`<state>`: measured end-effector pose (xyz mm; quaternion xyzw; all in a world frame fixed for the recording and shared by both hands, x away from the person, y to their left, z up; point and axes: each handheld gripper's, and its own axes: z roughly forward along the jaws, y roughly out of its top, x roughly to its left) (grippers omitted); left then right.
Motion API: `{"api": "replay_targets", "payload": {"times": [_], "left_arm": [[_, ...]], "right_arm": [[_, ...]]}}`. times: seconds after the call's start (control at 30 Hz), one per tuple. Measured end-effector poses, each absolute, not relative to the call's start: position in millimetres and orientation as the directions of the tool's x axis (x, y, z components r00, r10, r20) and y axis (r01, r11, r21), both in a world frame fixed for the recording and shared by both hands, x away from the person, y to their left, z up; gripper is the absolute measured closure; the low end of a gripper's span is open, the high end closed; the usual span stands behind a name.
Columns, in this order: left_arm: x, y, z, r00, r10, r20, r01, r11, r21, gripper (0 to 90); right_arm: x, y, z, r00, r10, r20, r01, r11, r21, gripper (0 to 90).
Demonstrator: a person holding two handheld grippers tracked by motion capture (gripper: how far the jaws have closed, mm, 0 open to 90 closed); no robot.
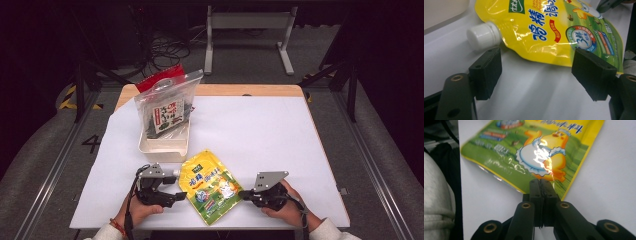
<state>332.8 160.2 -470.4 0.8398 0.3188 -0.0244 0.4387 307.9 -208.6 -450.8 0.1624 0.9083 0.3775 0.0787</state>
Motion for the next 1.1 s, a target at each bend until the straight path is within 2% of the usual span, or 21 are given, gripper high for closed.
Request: {"api": "replay_targets", "payload": {"times": [0.07, 0.17, 0.3, 0.43, 0.57, 0.7, 0.73, 0.77, 0.83, 0.87, 0.97, 1.1], "left_arm": [[334.0, 156.8, -469.0, 0.82, 0.499, -0.281, 0.524, -0.457, 0.718, 30.9], [336.4, 155.6, -469.1, 0.815, 0.488, -0.311, 0.54, -0.446, 0.714, 31.2], [342.5, 146.9, -470.3, 0.805, 0.443, -0.395, 0.576, -0.421, 0.701, 32.2], [344.7, 137.2, -470.2, 0.817, 0.433, -0.38, 0.558, -0.431, 0.709, 32.2], [352.2, 131.4, -471.2, 0.799, 0.447, -0.402, 0.579, -0.395, 0.713, 35.3], [354.4, 130.0, -469.1, 0.802, 0.454, -0.388, 0.566, -0.372, 0.736, 49.2], [356.4, 130.9, -467.9, 0.801, 0.451, -0.394, 0.563, -0.346, 0.751, 49.2], [358.7, 131.8, -465.4, 0.805, 0.434, -0.406, 0.557, -0.315, 0.769, 62.9], [359.6, 131.1, -463.5, 0.818, 0.419, -0.393, 0.536, -0.309, 0.786, 80.7], [358.4, 123.8, -459.4, 0.854, 0.397, -0.335, 0.479, -0.351, 0.805, 86.8], [358.4, 118.8, -457.7, 0.858, 0.411, -0.308, 0.46, -0.351, 0.816, 88.4], [361.8, 115.7, -456.7, 0.852, 0.413, -0.322, 0.466, -0.319, 0.825, 87.1]], "right_arm": [[308.8, -207.7, -451.0, -0.937, 0.347, -0.04, 0.221, 0.678, 0.701, 89.8], [308.9, -207.8, -452.6, -0.937, 0.345, -0.048, 0.216, 0.683, 0.698, 90.0], [307.9, -206.2, -455.1, -0.949, 0.313, -0.021, 0.211, 0.686, 0.696, 90.0], [305.6, -204.0, -454.2, -0.951, 0.306, -0.051, 0.189, 0.702, 0.687, 90.0], [308.5, -206.3, -455.2, -0.952, 0.306, -0.022, 0.206, 0.69, 0.694, 90.0], [309.4, -206.9, -455.6, -0.952, 0.307, -0.015, 0.21, 0.685, 0.698, 90.0], [309.4, -207.2, -455.7, -0.953, 0.303, -0.018, 0.205, 0.686, 0.698, 90.0], [309.4, -207.1, -455.7, -0.953, 0.302, -0.021, 0.202, 0.687, 0.698, 90.0], [309.2, -206.9, -455.6, -0.953, 0.301, -0.024, 0.2, 0.688, 0.698, 90.0], [309.2, -207.0, -455.7, -0.954, 0.299, -0.024, 0.199, 0.688, 0.698, 90.0], [310.2, -207.7, -456.0, -0.955, 0.297, -0.015, 0.202, 0.685, 0.7, 90.0], [309.2, -207.3, -455.9, -0.956, 0.293, -0.028, 0.191, 0.689, 0.7, 89.9]]}}
